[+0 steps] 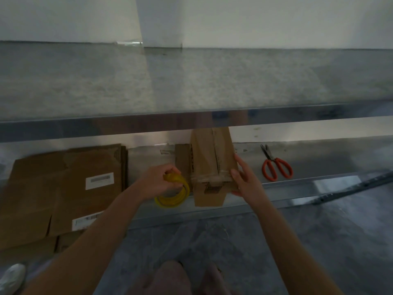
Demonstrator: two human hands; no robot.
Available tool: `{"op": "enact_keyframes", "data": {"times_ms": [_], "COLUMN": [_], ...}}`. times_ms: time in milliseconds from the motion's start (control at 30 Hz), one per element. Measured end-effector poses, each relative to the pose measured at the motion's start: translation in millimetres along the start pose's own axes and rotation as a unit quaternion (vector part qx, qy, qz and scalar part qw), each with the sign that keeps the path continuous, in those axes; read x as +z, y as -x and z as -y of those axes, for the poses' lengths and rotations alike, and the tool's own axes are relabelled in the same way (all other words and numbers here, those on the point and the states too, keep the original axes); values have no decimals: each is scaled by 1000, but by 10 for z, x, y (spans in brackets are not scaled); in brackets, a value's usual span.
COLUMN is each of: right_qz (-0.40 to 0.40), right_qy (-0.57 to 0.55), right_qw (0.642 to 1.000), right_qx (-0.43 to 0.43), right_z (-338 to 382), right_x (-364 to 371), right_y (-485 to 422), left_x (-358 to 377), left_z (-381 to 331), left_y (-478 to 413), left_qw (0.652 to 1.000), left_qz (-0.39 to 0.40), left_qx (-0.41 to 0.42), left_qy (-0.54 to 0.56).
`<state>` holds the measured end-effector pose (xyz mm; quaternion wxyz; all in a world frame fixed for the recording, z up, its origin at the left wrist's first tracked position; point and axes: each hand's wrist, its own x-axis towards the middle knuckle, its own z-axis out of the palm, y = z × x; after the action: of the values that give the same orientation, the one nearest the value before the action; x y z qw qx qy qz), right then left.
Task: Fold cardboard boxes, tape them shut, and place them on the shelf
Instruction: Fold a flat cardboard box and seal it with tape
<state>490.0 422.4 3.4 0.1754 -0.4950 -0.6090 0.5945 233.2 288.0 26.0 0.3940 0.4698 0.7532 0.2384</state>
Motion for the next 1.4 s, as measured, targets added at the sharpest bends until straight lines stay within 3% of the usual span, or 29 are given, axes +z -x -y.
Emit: {"op": "enact_keyframes", "data": {"times_ms": [267, 400, 500, 667, 833, 1000, 1067, 1133, 1200, 1233, 1300, 1400], "right_qz": [1, 15, 19, 40, 81, 214, 178, 53, -40, -60, -78, -78], "right_qy": [-8, -40, -36, -5, 62, 3, 12, 144, 324, 387, 436, 427], "right_qw": [1000, 999, 999, 998, 992, 974, 981, 985, 936, 908, 884, 897], "right_qx": [-8, -12, -21, -45, -74, -79, -76, -79, -130, -152, -146, -88], "right_z": [-21, -45, -37, -55, -18, -68, -185, -416, -704, -842, -999, -1001], "right_x": [8, -41, -53, -71, -211, -419, -587, -843, -1149, -1293, -1510, -1679], "right_y": [5, -25, -11, 1, -39, -61, -72, -182, -329, -430, -599, -767], "left_x": [99, -3, -67, -117, -89, 75, 139, 193, 253, 285, 344, 417], "left_z": [125, 218, 164, 70, -61, -138, -149, -172, -203, -229, -267, -338], "left_y": [-101, 11, 47, 48, 80, 116, 126, 154, 173, 174, 164, 129], "left_qw": [996, 999, 999, 989, 993, 996, 995, 993, 991, 989, 987, 984], "left_qz": [-13, -1, -4, -40, -62, -53, -55, -67, -88, -98, -116, -130], "left_qx": [23, 30, 41, 106, 55, -33, -58, -76, -91, -95, -103, -111], "left_qy": [-90, -24, -33, -100, -80, -69, -61, -54, -50, -49, -41, -46]}}
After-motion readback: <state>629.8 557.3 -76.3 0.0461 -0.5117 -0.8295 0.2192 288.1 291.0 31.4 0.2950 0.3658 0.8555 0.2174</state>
